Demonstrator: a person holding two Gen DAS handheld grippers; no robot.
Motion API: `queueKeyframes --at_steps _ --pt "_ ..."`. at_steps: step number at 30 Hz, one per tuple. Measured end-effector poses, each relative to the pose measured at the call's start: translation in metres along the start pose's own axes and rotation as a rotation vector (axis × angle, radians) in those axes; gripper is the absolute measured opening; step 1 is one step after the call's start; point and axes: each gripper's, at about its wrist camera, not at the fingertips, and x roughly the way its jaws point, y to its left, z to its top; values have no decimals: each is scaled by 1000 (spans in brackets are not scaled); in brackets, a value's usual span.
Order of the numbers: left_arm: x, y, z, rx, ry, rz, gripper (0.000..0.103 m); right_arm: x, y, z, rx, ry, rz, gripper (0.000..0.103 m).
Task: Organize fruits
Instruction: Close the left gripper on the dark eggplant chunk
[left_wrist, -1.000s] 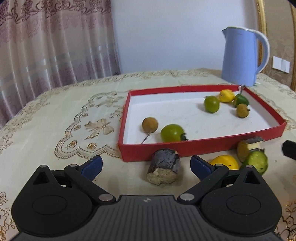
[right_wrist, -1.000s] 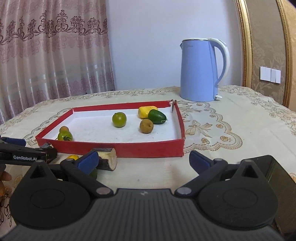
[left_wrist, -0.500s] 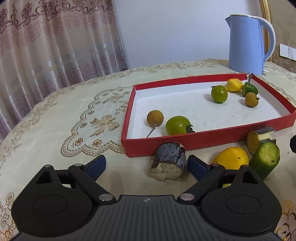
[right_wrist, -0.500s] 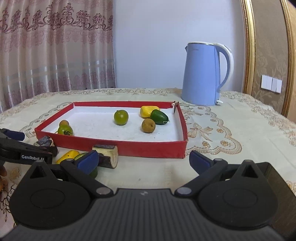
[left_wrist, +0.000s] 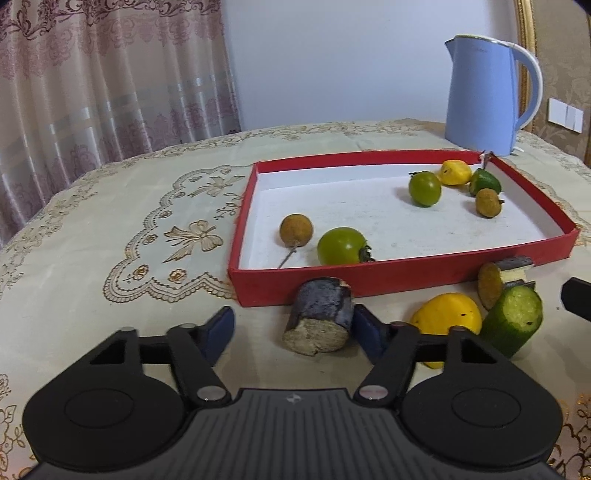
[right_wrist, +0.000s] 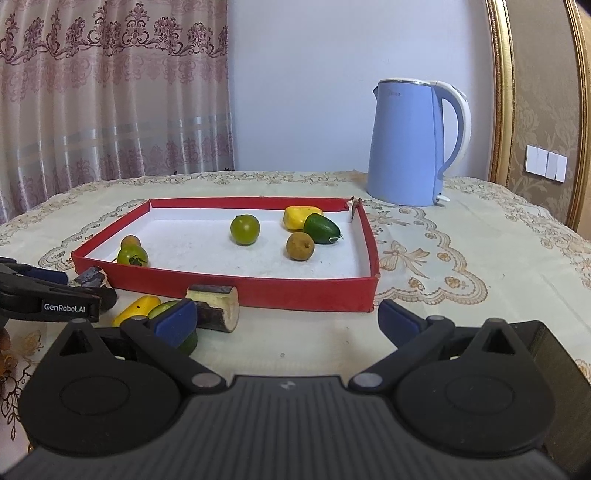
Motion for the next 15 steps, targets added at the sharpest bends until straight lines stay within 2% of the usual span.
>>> queueKeyframes --at_steps 1,3,6,15 --pt "-1 -1 0 3 -3 -8 60 0 -1 0 1 2 0 103" --pt "-2 -3 -1 13 -8 -33 46 1 -1 0 2 3 -1 103" --pt "-4 -8 -3 36 -18 -41 39 1 0 0 1 2 -4 103" --pt "-5 -7 -3 23 -21 -38 36 1 1 0 -7 -1 -2 103"
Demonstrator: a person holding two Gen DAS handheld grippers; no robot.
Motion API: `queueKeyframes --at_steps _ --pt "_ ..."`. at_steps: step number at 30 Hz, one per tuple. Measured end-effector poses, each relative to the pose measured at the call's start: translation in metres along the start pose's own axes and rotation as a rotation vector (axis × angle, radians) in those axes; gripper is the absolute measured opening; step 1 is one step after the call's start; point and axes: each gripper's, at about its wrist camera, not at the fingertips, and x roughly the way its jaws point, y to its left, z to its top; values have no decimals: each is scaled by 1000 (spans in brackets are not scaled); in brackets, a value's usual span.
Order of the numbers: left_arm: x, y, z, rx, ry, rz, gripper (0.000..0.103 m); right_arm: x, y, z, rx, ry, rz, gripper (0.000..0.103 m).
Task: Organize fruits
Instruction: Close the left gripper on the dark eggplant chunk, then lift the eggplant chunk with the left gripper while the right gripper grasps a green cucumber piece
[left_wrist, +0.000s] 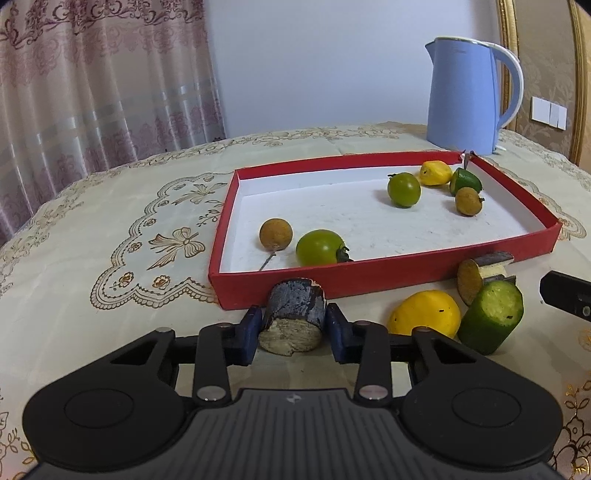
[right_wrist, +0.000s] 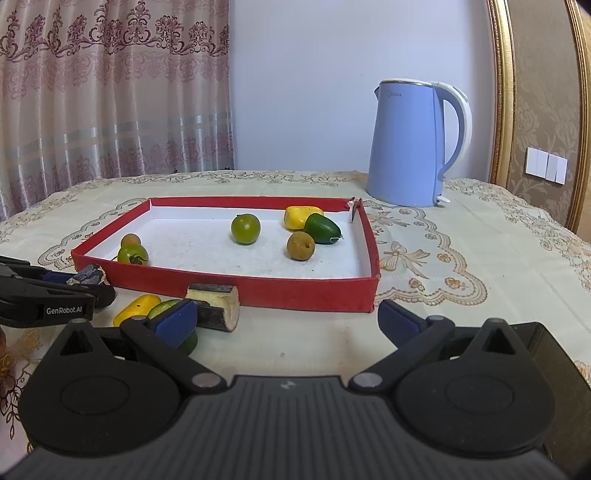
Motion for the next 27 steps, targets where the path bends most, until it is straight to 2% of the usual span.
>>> queueKeyframes --at_steps 17,22,25,27 --pt "-2 16 1 -81 -6 13 36 -5 -3 -1 8 -36 27 103" --pt "-2 19 1 -99 -7 17 36 -12 -1 -4 -6 -46 141 103" --pt "-2 18 1 -100 -10 25 36 -15 9 -5 -53 -48 173 103" --pt "-1 18 1 -99 -10 24 36 -15 17 -5 -90 -39 202 96"
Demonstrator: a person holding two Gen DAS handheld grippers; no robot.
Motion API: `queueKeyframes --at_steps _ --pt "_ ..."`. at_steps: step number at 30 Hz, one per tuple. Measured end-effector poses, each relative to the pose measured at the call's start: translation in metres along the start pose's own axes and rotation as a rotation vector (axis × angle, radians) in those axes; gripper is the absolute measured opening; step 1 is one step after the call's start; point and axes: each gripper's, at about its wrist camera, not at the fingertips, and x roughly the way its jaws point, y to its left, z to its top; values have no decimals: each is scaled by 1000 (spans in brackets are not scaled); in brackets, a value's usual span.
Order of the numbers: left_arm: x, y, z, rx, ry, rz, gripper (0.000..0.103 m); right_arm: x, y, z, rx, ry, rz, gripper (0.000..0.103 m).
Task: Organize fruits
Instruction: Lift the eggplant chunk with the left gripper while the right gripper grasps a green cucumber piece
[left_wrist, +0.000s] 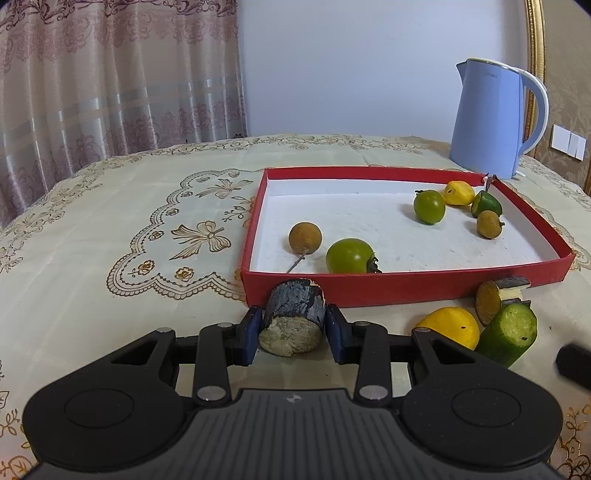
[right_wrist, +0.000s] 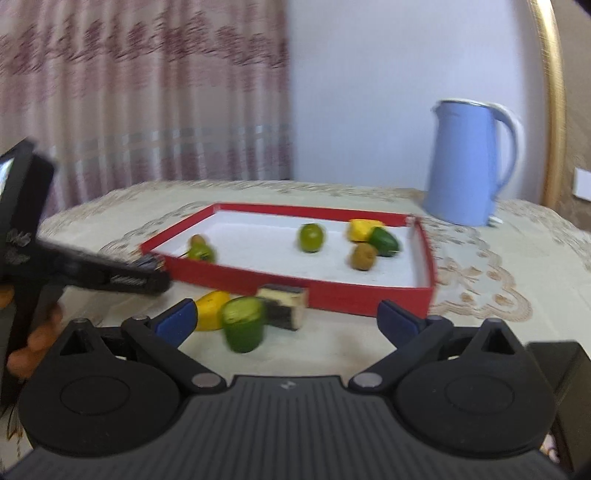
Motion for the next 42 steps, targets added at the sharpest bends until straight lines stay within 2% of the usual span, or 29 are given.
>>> queueKeyframes --at_steps 1,3,5,11,15,16,25,27,29,31,33,37,39,42 --pt "0 0 0 1 -1 1 36 2 4 1 -14 16 13 87" --pt "1 0 0 3 0 1 36 7 10 2 -31 50 34 77" --pt "0 0 0 1 -2 4 36 13 14 1 -43 78 39 61" --pt "-1 0 0 3 -6 2 36 24 18 1 -51 110 49 60" --pt "-1 0 -1 5 -7 4 36 32 23 2 -63 135 74 48" --pt "-1 0 -1 5 -7 3 36 35 24 2 -61 148 78 43" --pt "2 -5 -1 39 14 10 35 45 20 3 -29 188 78 41" --pt "3 -6 0 45 17 13 35 46 19 4 -23 189 73 32" --pt "4 -6 0 45 17 12 36 46 16 3 -12 189 73 30" --pt "4 -7 0 53 16 24 40 43 14 3 -4 186 77 30" --pt "5 -8 0 56 15 52 50 40 13 2 -3 183 74 30" --pt "6 -4 1 39 21 53 54 31 7 0 10 170 72 30" --pt "8 -2 2 29 25 62 61 27 3 0 25 162 76 30" --pt "8 -1 2 22 30 68 63 24 -2 0 42 152 76 30"
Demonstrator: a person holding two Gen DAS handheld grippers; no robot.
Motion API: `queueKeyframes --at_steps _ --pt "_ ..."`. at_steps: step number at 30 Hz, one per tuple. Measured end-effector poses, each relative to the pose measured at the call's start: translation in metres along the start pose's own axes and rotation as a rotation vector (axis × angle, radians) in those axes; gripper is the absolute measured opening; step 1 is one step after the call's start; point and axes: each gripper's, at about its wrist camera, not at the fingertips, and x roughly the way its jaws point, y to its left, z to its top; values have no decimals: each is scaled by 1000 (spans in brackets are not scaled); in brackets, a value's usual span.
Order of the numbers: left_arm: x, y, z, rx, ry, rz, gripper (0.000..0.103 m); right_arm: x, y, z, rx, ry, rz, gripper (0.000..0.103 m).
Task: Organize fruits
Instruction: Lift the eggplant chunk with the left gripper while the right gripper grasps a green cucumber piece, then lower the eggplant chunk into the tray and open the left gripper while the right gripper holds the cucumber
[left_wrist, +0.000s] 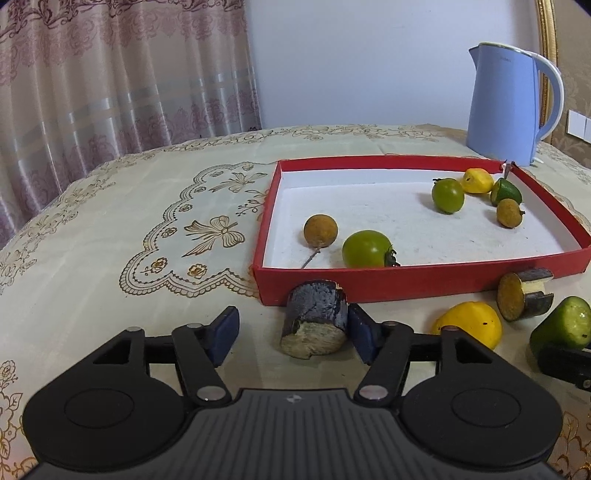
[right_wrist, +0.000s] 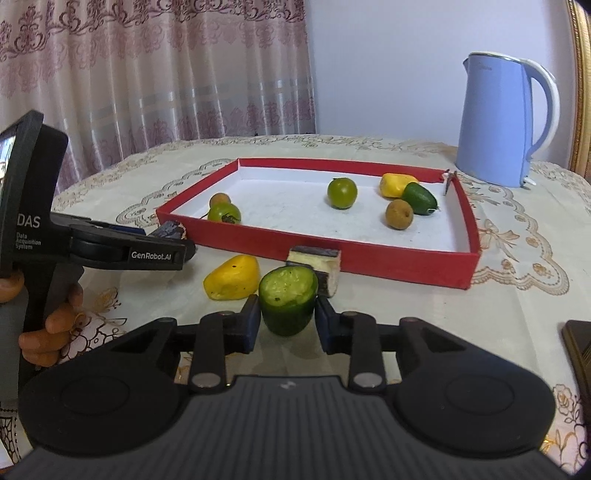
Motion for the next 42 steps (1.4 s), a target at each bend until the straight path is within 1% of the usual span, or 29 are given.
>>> queueKeyframes --at_steps 3,4,6,7,9,13,20,22,24,26,31,34,39,42 --pt "-1 -4 0 23 -5 14 62 1 -3 -1 14 1 2 30" --pt "-2 -5 -1 31 -8 15 59 2 -3 -2 17 2 2 30" --pt "-4 -9 -2 49 -17 -28 35 1 -3 -4 21 2 6 30" --pt "-5 -10 -3 57 -21 -37 34 1 -4 -4 22 1 8 30" --pt "-6 -13 -4 72 -26 -28 33 -1 -4 -4 25 -3 9 30" --pt "-6 -13 -3 57 -21 -38 33 -1 -5 -4 33 -8 10 30" --pt "-7 -12 -2 58 -18 -26 33 -4 -7 -5 41 -18 12 30" --pt "-8 -9 -2 42 -14 -22 33 -5 -7 -6 42 -20 16 30" --pt "-10 -3 1 19 -12 -35 33 -5 -9 -6 44 -22 18 30" --pt "-16 7 6 -13 -26 -45 33 -6 -11 -7 47 -24 18 30" --pt "-41 28 23 -44 -113 -46 33 -7 -17 -7 76 -29 26 30" --pt "-49 34 31 -59 -134 -76 33 -7 -17 -8 80 -31 28 30" --pt "-49 26 37 -51 -148 -140 33 -7 -17 -7 85 -31 19 30" --pt "-44 11 43 -13 -150 -141 33 -8 -15 -8 79 -34 7 30"
